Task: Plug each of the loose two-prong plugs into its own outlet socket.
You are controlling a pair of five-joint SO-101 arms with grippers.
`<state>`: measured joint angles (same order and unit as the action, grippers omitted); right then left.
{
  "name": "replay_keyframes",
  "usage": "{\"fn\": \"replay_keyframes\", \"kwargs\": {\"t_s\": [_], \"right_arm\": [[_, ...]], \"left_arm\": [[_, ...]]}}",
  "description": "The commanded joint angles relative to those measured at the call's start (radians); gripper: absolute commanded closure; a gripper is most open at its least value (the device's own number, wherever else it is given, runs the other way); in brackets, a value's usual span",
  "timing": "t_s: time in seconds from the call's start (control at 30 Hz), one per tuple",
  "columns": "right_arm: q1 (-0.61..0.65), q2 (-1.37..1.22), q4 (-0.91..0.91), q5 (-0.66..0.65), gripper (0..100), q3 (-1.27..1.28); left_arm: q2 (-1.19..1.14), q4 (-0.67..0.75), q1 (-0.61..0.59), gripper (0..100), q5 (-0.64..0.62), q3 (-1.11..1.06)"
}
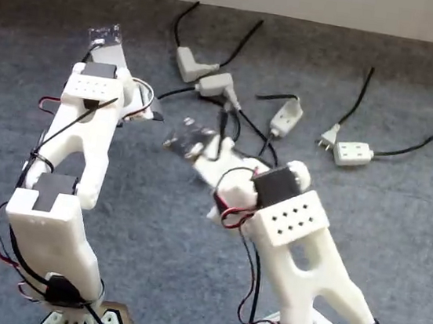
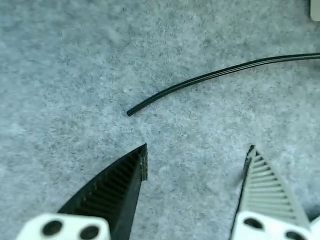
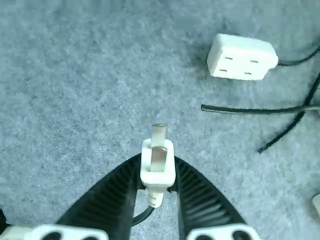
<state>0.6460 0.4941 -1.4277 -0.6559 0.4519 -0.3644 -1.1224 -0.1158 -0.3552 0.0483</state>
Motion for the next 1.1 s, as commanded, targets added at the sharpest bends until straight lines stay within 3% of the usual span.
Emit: {"fn": "replay_keyframes", "kwargs": {"t_s": [0.0, 0.3, 0.53, 0.77, 0.9, 1.07], "right_arm": [[0.07, 0.013, -0.013, -0.091, 95.4, -0.056], [0.071, 0.101, 0.016, -0.161, 95.4, -0.091], [0.024, 0.328, -0.016, -0.164, 95.4, -0.067], [-0.151, 0.433, -0.019, -0.172, 95.4, 0.088], [-0.15, 0.469, 0.036, -0.169, 95.4, 0.188], [-0.147, 0.476, 0.191, -0.13, 95.4, 0.295]], "left_arm": [[0.064, 0.008, 0.021, 69, 0.006, 0.018], [0.185, 0.005, 0.12, 69, 0.08, -0.096], [0.371, 0.183, 0.186, 69, 0.031, -0.317], [0.682, 0.551, 0.289, 69, -0.087, -0.702], [0.871, 0.79, 0.337, 69, -0.146, -0.923], [1.082, 1.036, 0.361, 69, -0.106, -1.141]]}}
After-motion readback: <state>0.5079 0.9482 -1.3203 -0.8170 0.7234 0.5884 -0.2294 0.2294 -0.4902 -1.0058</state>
